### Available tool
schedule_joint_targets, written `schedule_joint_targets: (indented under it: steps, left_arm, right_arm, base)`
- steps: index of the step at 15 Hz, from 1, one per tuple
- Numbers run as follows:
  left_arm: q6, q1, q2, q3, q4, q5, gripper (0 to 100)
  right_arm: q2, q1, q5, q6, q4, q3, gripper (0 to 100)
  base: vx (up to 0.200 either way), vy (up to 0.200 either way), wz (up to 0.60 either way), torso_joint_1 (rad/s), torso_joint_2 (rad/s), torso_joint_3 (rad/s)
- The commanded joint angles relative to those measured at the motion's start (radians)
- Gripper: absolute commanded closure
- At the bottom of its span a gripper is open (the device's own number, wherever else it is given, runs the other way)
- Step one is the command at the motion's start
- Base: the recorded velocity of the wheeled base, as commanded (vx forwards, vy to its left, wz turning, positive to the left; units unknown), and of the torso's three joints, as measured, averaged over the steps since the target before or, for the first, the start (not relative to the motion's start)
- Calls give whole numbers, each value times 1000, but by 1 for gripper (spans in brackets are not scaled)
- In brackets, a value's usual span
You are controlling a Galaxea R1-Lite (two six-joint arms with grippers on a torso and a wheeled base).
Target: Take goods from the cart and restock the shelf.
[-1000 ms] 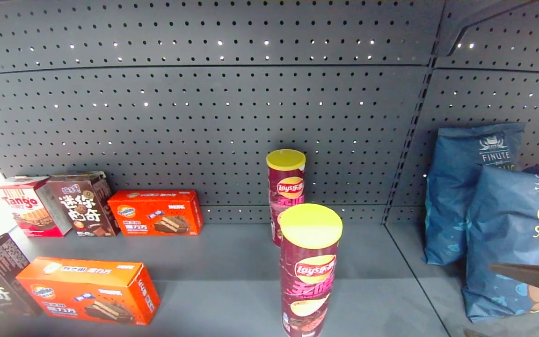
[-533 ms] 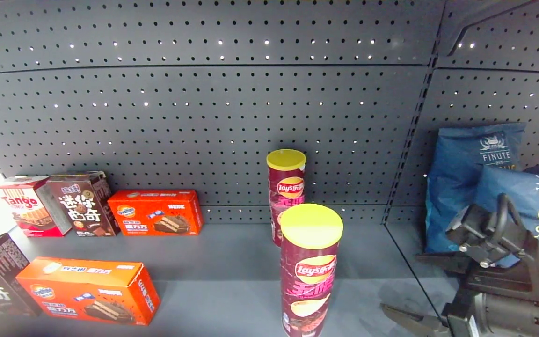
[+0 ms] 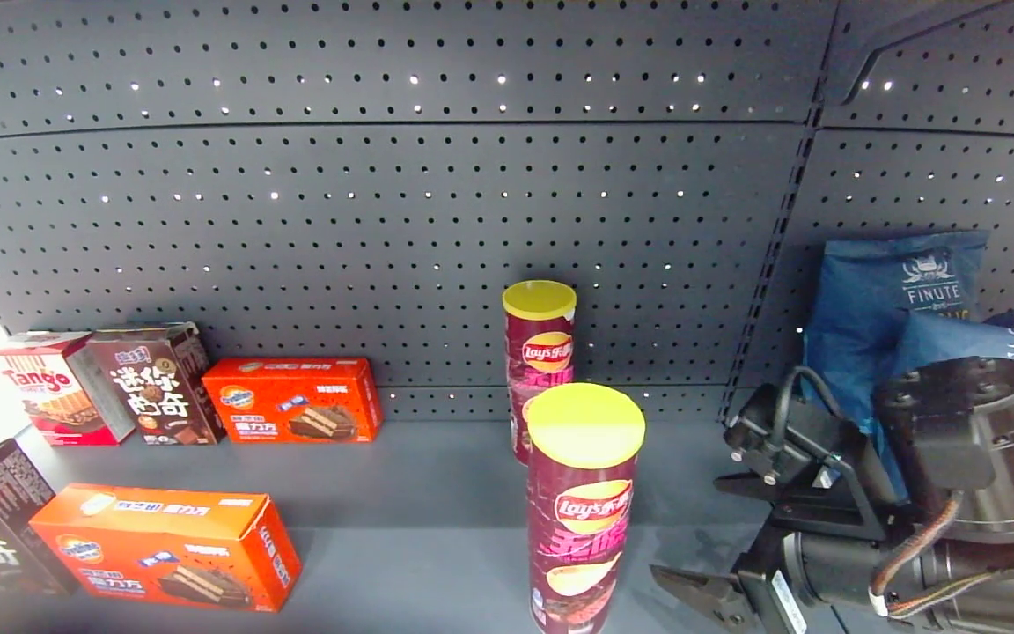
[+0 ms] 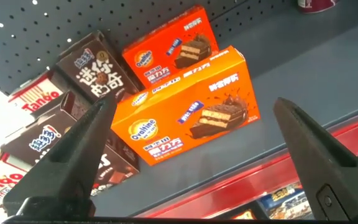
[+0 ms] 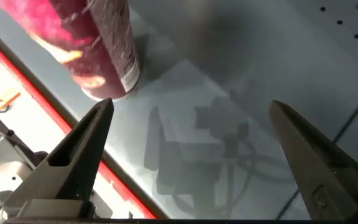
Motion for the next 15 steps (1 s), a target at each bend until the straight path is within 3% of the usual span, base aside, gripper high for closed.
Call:
schedule_joint_targets:
  steps: [1, 11, 15]
  left_arm:
    - [-7, 1, -3, 1, -1, 1, 0]
    - [-10, 1, -14, 8, 2, 1, 0]
    - [-27, 1, -19, 9, 2, 1, 0]
  right_arm:
    - [54, 1, 0, -1, -1, -36, 0]
    - [129, 7, -1, -1, -27, -68, 0]
    - [134, 9, -1, -1, -27, -70, 0]
  base:
    - [0, 0, 0, 0, 0, 0]
    - [0, 0, 0, 0, 0, 0]
    - [0, 0, 0, 0, 0, 0]
